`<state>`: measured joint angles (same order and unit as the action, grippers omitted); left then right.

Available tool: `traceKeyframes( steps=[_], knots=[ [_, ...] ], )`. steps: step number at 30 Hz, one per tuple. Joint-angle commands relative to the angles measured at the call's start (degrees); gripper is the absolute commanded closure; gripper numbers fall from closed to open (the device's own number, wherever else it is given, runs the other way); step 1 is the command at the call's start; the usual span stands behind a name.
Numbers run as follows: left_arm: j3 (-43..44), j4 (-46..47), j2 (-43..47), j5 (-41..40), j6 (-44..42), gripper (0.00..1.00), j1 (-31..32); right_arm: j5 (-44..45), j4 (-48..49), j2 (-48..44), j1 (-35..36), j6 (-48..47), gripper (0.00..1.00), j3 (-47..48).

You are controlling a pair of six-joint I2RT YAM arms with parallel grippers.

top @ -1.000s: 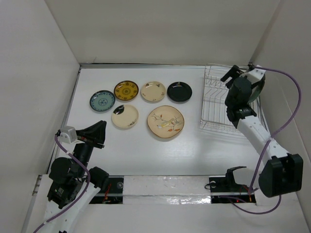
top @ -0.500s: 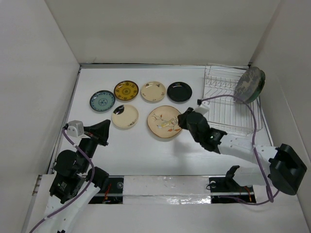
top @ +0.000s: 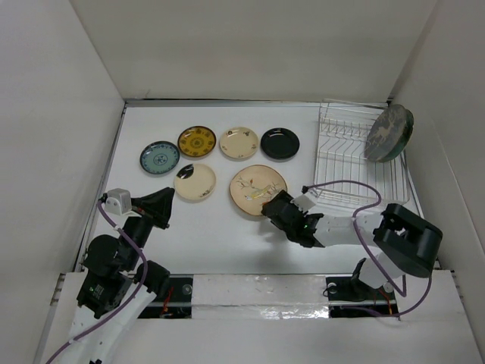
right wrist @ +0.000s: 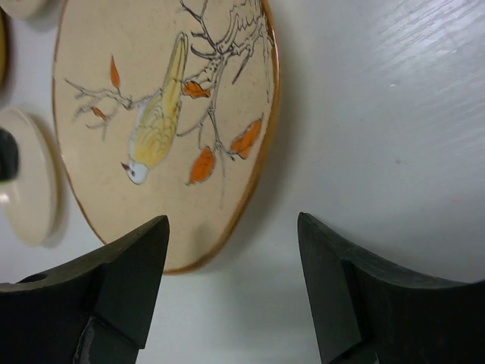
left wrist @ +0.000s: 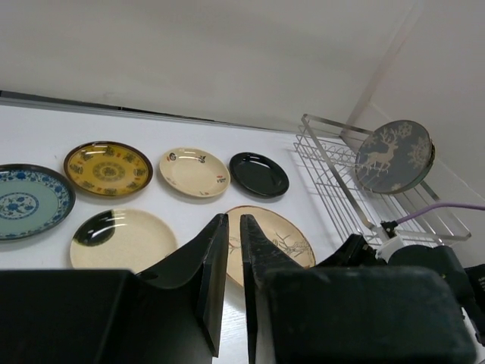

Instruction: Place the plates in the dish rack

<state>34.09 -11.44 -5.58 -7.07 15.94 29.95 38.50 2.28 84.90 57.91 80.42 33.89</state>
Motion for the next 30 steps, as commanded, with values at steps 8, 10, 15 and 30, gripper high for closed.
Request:
traceKeyframes(
  steps=[8, 10, 15, 30],
  knots=[
    [0.5, 2.4, 0.5, 1.4, 0.0, 0.90, 0.4, -0.6, 10.3, 11.1, -4.2, 11.9, 0.37, 0.7],
    [0.5, 2.4, 0.5, 1.3, 0.0, 0.89, 0.4, -1.8, 11.4, 13.4, -4.7, 12.3, 0.41, 1.4],
    [0.6, 2.3, 0.2, 1.2, 0.1, 0.89, 0.4, -2.6, 11.8, 14.7, -4.7, 12.9, 0.59, 1.4],
    [0.6, 2.4, 0.1, 1.8, 0.0, 0.88, 0.4, 5.1, -1.7, 4.1, 2.3, 8.3, 1.00, 4.3]
  ],
)
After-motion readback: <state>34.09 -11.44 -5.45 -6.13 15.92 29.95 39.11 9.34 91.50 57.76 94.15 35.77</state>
